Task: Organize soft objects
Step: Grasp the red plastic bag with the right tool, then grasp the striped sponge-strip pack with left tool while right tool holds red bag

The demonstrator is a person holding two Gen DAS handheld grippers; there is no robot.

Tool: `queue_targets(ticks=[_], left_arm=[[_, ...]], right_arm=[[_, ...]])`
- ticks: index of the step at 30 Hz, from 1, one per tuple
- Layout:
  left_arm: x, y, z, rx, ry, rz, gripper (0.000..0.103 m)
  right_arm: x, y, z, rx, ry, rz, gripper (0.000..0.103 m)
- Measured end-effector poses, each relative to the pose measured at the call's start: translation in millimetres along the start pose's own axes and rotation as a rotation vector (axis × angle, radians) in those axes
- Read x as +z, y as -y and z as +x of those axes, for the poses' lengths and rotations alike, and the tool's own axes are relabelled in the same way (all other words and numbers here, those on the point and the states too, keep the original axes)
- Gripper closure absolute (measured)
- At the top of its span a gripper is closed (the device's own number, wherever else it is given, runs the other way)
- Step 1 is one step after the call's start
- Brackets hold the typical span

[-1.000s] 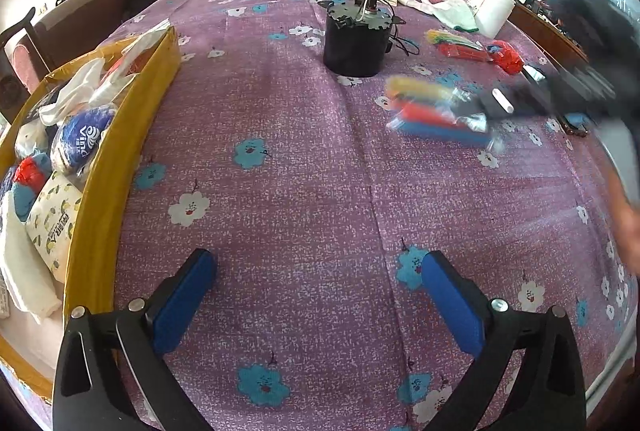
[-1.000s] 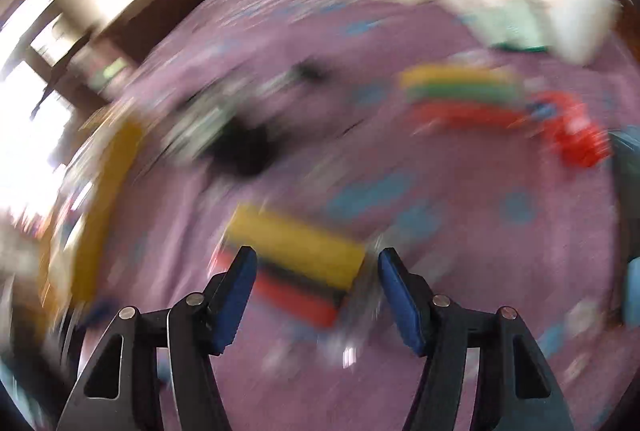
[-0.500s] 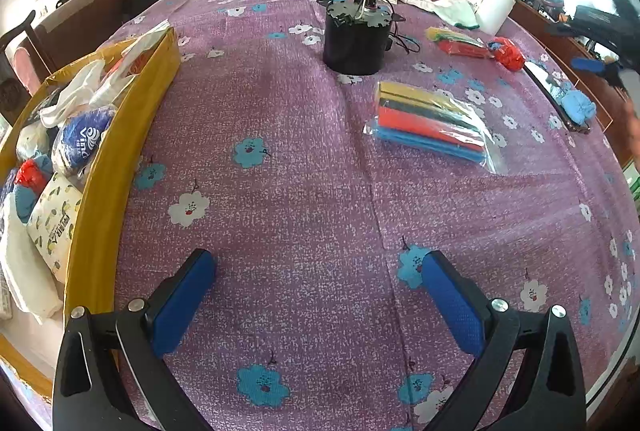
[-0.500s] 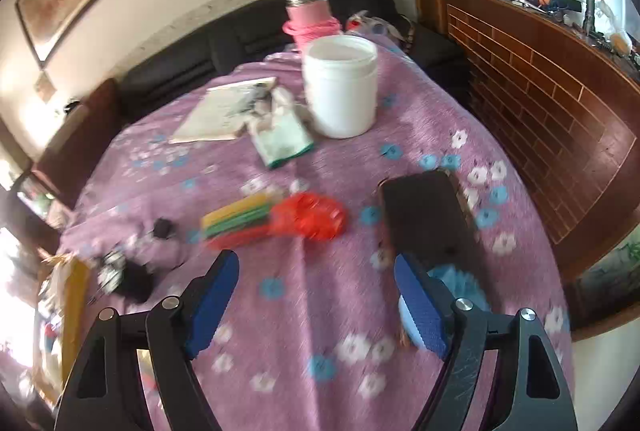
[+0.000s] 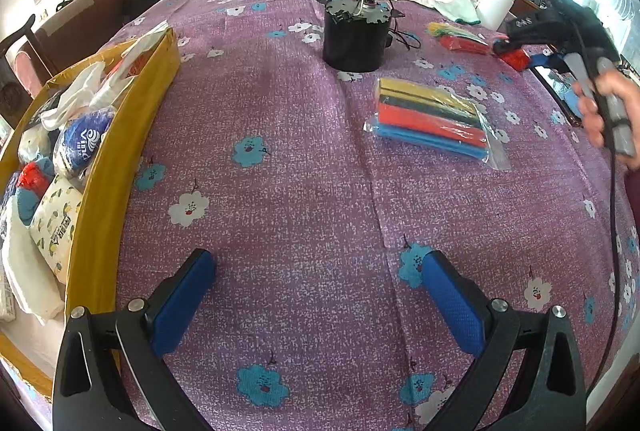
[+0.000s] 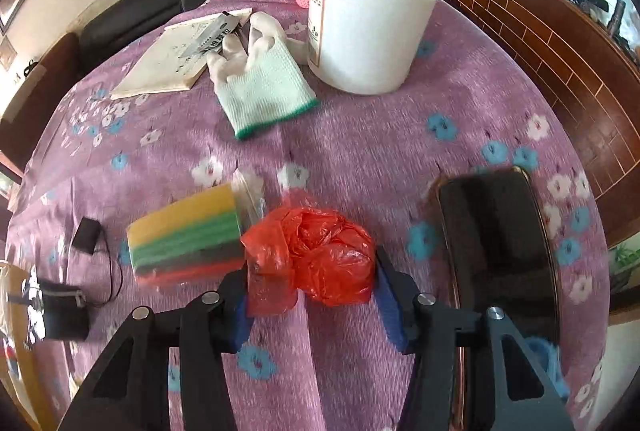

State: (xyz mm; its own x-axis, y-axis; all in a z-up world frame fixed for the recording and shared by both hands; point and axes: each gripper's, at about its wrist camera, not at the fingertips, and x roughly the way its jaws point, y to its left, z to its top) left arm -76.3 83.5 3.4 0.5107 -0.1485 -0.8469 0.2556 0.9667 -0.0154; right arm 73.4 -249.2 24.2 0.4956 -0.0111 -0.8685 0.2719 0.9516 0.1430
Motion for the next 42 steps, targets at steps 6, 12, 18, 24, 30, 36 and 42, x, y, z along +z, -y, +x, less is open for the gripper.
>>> queue_targets(ticks=[6, 12, 18, 24, 30, 36, 42], left_arm=[[1, -2, -2, -0.016, -0.011, -0.008, 0.000], [30, 4, -9, -0.204, -0.032, -0.119, 0.000], [89, 39, -4, -0.149, 0.070, -0.051, 0.000], [127, 84, 42, -0.136, 0.010, 0.137, 0.000], [117, 85, 73, -0.119, -0.128, 0.182, 0.001], [78, 97, 49, -0.224, -0.228, 0.326, 0.001], [55, 107, 19, -0.290, -0.195, 0.392, 0.000]], right_arm=[[-72, 2, -34, 0.108, -0.011, -0.031, 0.049], [-130, 6, -63, 0.195, 0.069, -0.067, 0.046], [-132, 13, -57, 0.285, 0.140, -0.014, 0.046], [-133, 17, -59, 0.307, 0.141, -0.006, 0.046], [-133, 19, -58, 0.314, 0.140, -0.006, 0.046], [-134, 17, -59, 0.304, 0.141, -0.016, 0.045], [-135, 15, -58, 0.294, 0.144, -0.025, 0.043]])
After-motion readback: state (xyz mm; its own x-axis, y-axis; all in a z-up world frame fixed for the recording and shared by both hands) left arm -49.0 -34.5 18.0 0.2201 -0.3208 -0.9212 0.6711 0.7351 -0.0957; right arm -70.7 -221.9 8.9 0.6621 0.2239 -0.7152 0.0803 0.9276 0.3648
